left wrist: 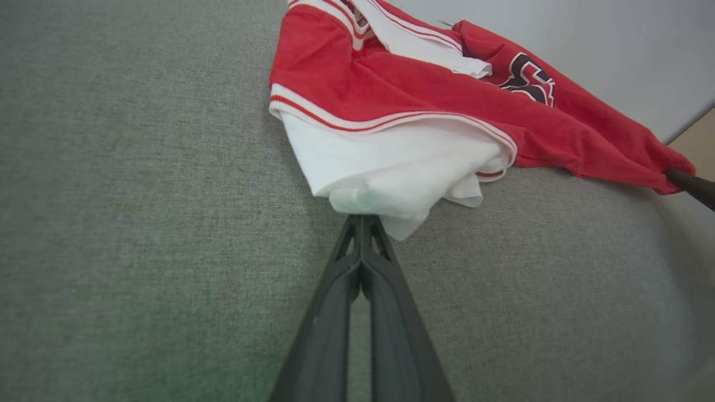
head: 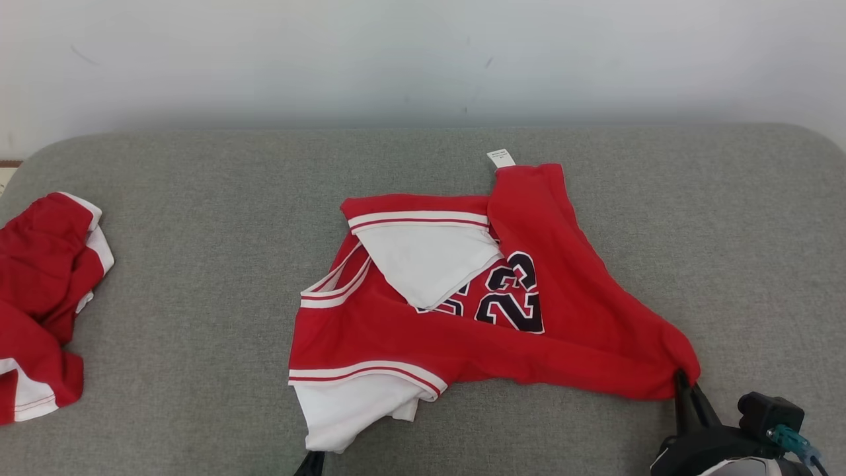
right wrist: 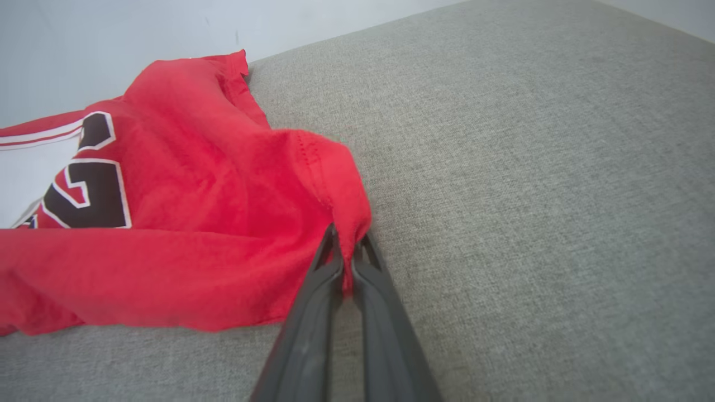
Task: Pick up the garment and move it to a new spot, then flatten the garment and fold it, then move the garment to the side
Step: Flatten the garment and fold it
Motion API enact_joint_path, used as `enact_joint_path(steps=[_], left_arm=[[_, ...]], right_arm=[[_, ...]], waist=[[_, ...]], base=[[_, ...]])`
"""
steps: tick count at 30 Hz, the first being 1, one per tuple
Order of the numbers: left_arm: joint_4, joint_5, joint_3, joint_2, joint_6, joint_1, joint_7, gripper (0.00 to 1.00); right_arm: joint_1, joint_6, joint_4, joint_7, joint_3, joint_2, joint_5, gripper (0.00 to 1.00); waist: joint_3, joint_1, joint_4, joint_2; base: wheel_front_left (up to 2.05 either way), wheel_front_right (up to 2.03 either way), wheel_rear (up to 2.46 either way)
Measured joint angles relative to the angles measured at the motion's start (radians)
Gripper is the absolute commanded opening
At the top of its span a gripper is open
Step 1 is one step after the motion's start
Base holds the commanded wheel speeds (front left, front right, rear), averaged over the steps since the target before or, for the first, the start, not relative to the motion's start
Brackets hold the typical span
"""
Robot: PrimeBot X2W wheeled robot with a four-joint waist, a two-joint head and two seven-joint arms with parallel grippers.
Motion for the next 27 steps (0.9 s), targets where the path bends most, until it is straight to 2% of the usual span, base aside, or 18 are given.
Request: enact_joint_path(steps=[7,20,21,22,23,27], left_arm=[[-0.012,0.01,0.012,0.0,-0.007,0.024,0.0,0.0],[-0.009,0.018,-0.028,-0.001,-0.023,0.088,0.0,0.0],[-0.01,0.023,-0.026,-0.001,-0.018,0.088,0.0,0.4],[-0.012,0.033,-0.024,0.0,-0.015,0.088,0.0,0.78],[-0.014,0.041,-0.022,0.0,-0.012,0.088,0.0,1.0],[-0.031,0.049,-0.018,-0.001,-0.007,0.087,0.0,1.0]], right_arm=[[0.007,0.0,-0.031,0.004,0.006,-0.003,0.017,0.0],[0.031,0.0,-0.049,0.02,-0.004,-0.017,0.027,0.0],[0.032,0.0,-0.049,0.021,-0.005,-0.017,0.027,0.0],[0.035,0.0,-0.049,0.021,-0.006,-0.017,0.027,0.18],[0.037,0.0,-0.048,0.026,-0.007,-0.017,0.028,1.0],[0.039,0.0,-0.052,0.03,-0.01,-0.017,0.02,1.0]], waist=[[-0.005,0.0,0.007,0.0],[-0.019,-0.0001,0.021,0.0],[-0.02,-0.0001,0.022,0.0],[-0.021,-0.0001,0.023,0.0],[-0.022,-0.0002,0.024,0.0],[-0.023,-0.0002,0.025,0.0]], base=[[0.0,0.0,0.0],[0.0,0.0,0.0],[0.0,0.0,0.0],[0.0,0.0,0.0],[0.0,0.0,0.0],[0.0,0.0,0.0]])
